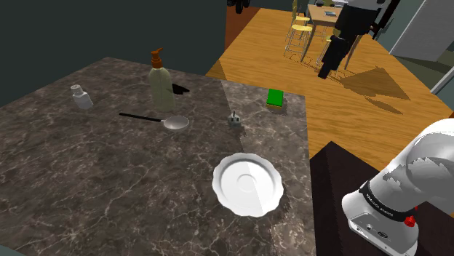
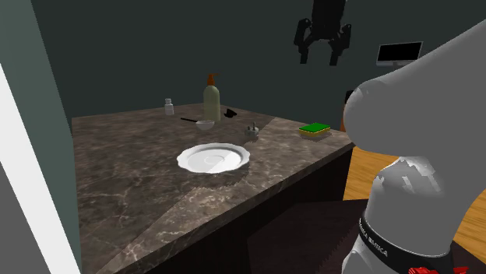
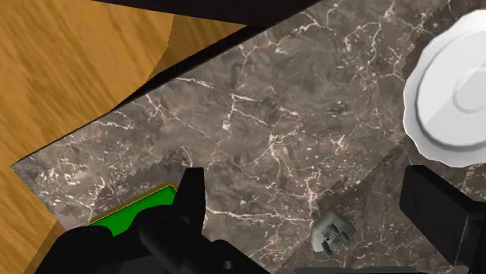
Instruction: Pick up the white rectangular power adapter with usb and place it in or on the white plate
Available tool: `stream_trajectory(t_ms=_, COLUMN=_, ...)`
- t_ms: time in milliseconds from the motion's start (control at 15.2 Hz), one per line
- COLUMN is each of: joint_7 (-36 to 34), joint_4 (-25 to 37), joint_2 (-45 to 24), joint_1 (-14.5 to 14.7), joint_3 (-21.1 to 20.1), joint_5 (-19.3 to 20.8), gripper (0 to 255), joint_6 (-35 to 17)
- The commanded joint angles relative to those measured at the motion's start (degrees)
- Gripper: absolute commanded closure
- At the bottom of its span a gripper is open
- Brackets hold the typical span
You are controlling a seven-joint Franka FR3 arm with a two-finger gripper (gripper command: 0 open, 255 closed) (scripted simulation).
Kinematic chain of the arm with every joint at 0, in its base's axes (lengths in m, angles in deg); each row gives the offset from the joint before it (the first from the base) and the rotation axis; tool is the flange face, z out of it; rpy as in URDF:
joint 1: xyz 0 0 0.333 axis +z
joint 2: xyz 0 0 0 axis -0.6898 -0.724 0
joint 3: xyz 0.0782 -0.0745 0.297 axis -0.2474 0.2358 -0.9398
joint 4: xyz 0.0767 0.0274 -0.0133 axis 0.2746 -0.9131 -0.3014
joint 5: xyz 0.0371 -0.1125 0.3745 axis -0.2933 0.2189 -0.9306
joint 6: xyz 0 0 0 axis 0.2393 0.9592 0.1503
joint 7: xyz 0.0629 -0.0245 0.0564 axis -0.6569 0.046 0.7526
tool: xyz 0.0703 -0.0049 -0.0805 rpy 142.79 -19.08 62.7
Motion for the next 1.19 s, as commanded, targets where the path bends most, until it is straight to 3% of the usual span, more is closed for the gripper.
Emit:
stream_trajectory(t_ms=0, joint_7=0.00, joint_4=0.00, joint_2=0.00, joint_1=0.00, joint_3=0.00, joint_5=0.00, gripper=0, joint_6=0.00)
stream_trajectory(t_ms=528, joint_7=-3.71, joint_4=-0.72, joint_2=-13.48, joint_1=1.58, joint_3=-5.32, joint_5=-1.94, gripper=0, joint_6=-13.88)
stream_trajectory(t_ms=1122, joint_7=-8.95, joint_4=4.45, joint_2=-32.37, joint_1=2.38, joint_3=-10.76, joint_5=-0.54, gripper=0, joint_6=-27.05)
